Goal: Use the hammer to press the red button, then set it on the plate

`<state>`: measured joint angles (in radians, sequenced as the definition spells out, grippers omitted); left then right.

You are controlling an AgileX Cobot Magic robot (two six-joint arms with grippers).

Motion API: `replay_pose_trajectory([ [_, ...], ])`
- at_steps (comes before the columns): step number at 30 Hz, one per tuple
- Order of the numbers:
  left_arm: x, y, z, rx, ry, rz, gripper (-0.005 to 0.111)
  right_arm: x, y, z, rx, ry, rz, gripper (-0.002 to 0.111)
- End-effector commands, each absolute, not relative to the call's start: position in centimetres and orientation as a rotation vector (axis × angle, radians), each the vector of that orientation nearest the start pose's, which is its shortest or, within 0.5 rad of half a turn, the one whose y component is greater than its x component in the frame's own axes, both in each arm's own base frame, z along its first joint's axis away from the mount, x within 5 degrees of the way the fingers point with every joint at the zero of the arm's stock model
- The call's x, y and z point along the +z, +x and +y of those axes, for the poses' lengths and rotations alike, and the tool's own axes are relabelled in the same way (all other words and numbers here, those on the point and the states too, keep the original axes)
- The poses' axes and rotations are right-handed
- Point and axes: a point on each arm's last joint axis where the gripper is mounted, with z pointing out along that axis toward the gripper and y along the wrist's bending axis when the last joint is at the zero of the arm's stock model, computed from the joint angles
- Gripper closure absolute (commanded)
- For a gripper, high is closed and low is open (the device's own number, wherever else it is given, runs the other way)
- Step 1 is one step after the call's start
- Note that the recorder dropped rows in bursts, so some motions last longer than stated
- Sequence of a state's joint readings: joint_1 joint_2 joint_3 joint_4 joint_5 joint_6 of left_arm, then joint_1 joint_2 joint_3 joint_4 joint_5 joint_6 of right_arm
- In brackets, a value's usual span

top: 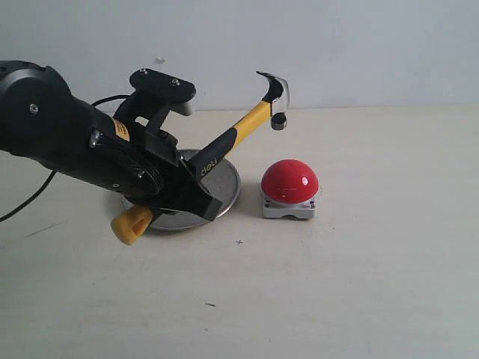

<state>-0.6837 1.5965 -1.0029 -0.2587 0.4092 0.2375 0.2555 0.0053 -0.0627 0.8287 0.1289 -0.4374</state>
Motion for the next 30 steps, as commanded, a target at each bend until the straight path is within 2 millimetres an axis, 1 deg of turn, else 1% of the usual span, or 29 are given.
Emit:
replay_pose_trajectory([
  [1, 24.4, 25.6, -22.1, -0.445, 0.827, 2.268, 0.107, 22.4, 4.9, 2.3, 0.593, 0.013, 1.554, 0.108],
  [8, 24.7, 25.8, -22.3, -0.477, 0.774, 2.251, 0.107, 21.8, 4.8, 2.6, 0.615, -0.003, 1.594, 0.108],
  [12, 24.7, 25.8, -22.3, -0.484, 0.764, 2.252, 0.107, 20.4, 5.1, 2.4, 0.598, 0.023, 1.618, 0.108],
  [14, 24.7, 25.8, -22.3, -0.484, 0.764, 2.252, 0.107, 20.4, 5.2, 2.4, 0.596, 0.025, 1.615, 0.108],
  [19, 24.7, 25.8, -22.3, -0.486, 0.762, 2.253, 0.107, 19.7, 4.8, 3.1, 0.628, -0.062, 1.705, 0.108],
  [27, 24.7, 25.8, -22.3, -0.490, 0.752, 2.255, 0.107, 19.5, 4.7, 3.2, 0.640, -0.074, 1.722, 0.108],
  [30, 23.9, 25.9, -22.5, -0.483, 0.763, 2.285, 0.107, 19.5, 4.7, 3.2, 0.640, -0.074, 1.722, 0.108],
])
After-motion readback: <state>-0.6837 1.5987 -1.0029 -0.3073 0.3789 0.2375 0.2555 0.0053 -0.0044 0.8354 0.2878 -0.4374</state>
